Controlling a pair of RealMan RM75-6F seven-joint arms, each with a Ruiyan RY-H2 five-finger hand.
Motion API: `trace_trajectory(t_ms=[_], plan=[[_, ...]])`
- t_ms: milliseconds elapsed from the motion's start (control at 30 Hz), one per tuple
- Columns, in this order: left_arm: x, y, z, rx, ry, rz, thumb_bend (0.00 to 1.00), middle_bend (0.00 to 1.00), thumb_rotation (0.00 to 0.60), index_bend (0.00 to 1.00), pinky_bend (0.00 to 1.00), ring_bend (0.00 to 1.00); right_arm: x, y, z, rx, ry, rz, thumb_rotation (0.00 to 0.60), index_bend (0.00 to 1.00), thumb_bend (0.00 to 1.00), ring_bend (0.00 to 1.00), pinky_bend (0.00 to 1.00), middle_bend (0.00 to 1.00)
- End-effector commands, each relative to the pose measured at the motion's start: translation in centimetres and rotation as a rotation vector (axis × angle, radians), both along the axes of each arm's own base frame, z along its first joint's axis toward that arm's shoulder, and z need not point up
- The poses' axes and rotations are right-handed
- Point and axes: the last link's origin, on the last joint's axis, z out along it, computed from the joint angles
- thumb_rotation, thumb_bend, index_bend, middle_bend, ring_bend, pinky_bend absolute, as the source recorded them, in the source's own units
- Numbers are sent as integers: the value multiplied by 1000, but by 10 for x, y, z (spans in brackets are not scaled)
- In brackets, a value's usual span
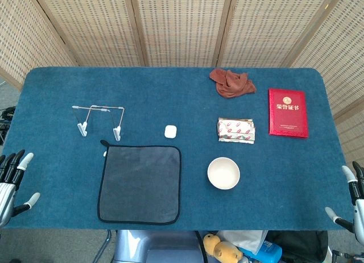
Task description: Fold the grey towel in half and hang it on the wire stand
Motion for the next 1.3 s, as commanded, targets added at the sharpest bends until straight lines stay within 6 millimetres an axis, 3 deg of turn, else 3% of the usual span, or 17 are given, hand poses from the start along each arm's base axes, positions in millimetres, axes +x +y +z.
trace_trajectory(t_ms=[33, 433, 733, 900, 1100, 1300], plan=[[0, 0, 0, -2, -2, 1, 240, 0, 600, 0, 0, 0, 0, 0, 0, 0, 1, 1, 600, 31, 0, 0, 0, 0], [-1, 5, -9, -50, 8, -10, 240, 0, 600, 0, 0, 0, -1, 0, -2, 8, 6, -3, 600, 31, 0, 0, 0, 0], [-17, 67, -47, -258, 163, -381, 243, 0, 600, 0, 0, 0, -2, -7, -1, -18, 4, -15, 600, 35, 0, 0, 0, 0], [-28, 87, -74, -352, 252, -583, 241, 0, 600, 23, 0, 0, -5, -13, -3, -20, 11, -39, 600, 35, 0, 0, 0, 0], [-34, 108, -96, -465, 304, -705, 222, 0, 600, 83, 2, 0, -6, -19, -5, -10, 13, -58, 600, 35, 0, 0, 0, 0], [-34, 128, -111, -508, 319, -708, 219, 0, 600, 87, 11, 0, -7, -24, -7, -16, 21, -71, 600, 37, 0, 0, 0, 0]])
